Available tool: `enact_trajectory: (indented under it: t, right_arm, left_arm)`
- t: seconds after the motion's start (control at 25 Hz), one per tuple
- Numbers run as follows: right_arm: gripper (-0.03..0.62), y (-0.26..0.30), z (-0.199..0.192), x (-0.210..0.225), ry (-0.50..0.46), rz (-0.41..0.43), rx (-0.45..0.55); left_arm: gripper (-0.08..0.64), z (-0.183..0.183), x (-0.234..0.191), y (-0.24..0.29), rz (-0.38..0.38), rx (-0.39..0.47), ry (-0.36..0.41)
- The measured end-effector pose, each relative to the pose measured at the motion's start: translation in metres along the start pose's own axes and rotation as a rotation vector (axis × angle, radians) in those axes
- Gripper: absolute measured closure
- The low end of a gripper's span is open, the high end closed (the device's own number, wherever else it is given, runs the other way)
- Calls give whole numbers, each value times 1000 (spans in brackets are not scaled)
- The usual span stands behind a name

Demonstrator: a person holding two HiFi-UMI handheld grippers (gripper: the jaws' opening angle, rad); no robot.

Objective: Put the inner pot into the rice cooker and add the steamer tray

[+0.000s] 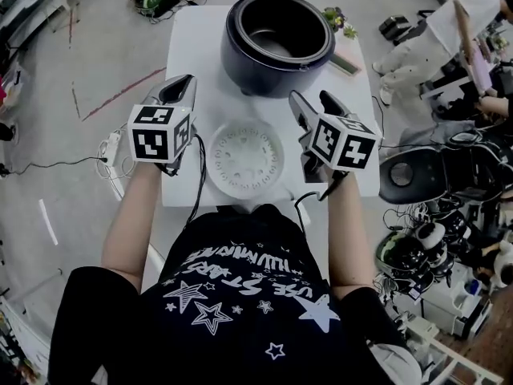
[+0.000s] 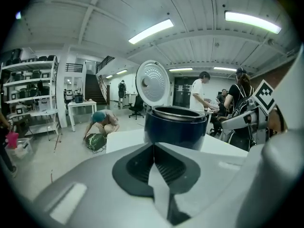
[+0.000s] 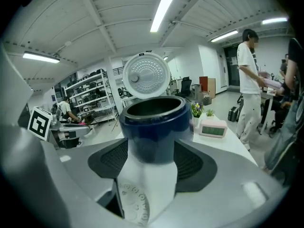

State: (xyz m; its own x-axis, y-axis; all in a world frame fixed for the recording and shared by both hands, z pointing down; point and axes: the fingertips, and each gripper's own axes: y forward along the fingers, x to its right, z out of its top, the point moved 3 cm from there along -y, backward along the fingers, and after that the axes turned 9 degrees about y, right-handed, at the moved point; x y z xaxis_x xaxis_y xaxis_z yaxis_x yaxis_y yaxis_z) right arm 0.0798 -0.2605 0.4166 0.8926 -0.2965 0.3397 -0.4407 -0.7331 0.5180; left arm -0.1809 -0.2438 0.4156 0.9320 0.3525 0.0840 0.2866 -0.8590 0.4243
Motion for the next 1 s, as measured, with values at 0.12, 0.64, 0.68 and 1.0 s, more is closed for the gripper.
enact_trajectory:
  t: [0.12,0.64,0.68,1.0]
  right_arm:
    - [278,1,-24,7,11,-8,-45]
    - [296,9,-125,24,6,20,-283]
    - [296,9,-132,27,3,15,-301]
    - [298,10,-172,30,17,10,-388]
  left_arm:
    - [560,-12,6,1,-1,-23,-12]
    - [560,-75,32,-34,71,-146,-78]
    - [560,-79,34,-37,77,-155,-83]
    - [560,-103,48,-63,112,-199,-115]
